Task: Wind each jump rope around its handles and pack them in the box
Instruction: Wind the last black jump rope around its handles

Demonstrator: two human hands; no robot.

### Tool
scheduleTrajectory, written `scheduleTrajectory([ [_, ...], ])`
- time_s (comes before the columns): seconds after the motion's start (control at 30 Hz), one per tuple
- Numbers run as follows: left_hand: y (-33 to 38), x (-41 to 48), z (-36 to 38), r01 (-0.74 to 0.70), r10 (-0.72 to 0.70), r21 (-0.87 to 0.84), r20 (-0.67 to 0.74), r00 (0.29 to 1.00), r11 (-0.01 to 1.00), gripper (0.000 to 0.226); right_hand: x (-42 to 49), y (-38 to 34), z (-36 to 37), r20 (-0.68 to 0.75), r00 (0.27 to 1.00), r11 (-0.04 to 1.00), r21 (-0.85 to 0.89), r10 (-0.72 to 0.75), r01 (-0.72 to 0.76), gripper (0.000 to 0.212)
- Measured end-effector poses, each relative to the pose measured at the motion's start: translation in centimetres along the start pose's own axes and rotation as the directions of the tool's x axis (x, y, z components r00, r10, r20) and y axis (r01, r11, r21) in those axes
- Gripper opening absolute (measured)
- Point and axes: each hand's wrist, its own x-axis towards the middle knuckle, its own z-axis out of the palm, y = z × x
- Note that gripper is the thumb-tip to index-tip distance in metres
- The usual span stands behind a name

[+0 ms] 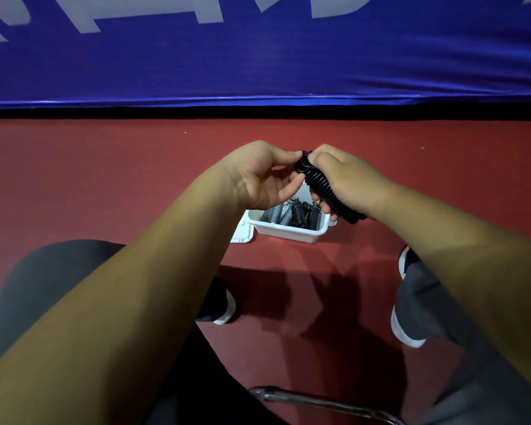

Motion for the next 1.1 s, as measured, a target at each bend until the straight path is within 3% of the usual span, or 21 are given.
scheduleTrajectory([
  [0.23, -0.6, 0.4, 0.7, -0.083, 0.082, -0.020, -0.059, 0.995, 0.996, 0.012, 0.0, 0.4, 0.1, -0.015, 1.000, 0.999, -0.039, -0.005, 0.004, 0.024],
  [0.33, -1.1, 0.7, 1.1, -0.166, 0.171, 0.056, -0.090, 0.981, 0.985, 0.015, 0.0, 0.5, 0.1, -0.008, 1.000, 1.000, 0.000, 0.022, -0.022, 0.027],
  [0.43, -2.2, 1.3, 1.2, -0.301, 0.340, 0.233, -0.146, 0.929, 0.925, 0.017, 0.0, 0.7, 0.1, -0.004, 0.998, 0.998, 0.033, 0.061, -0.061, 0.032],
  [0.6, -2.8, 1.9, 1.0, -0.506, 0.580, 0.409, -0.073, 0.811, 0.759, 0.024, 0.2, 1.0, 0.4, -0.009, 0.992, 0.982, 0.140, 0.126, -0.124, 0.041],
  [0.93, -2.6, 1.8, 1.4, -0.540, 0.727, 0.608, -0.093, 0.680, 0.582, 0.024, 0.4, 1.1, 0.8, -0.059, 0.985, 0.978, 0.141, 0.161, -0.151, 0.043],
  [1.1, -2.7, 2.0, 1.4, -0.477, 0.717, 0.666, -0.127, 0.686, 0.574, 0.030, 0.6, 1.3, 1.0, -0.086, 0.980, 0.980, 0.103, 0.181, -0.172, 0.044],
])
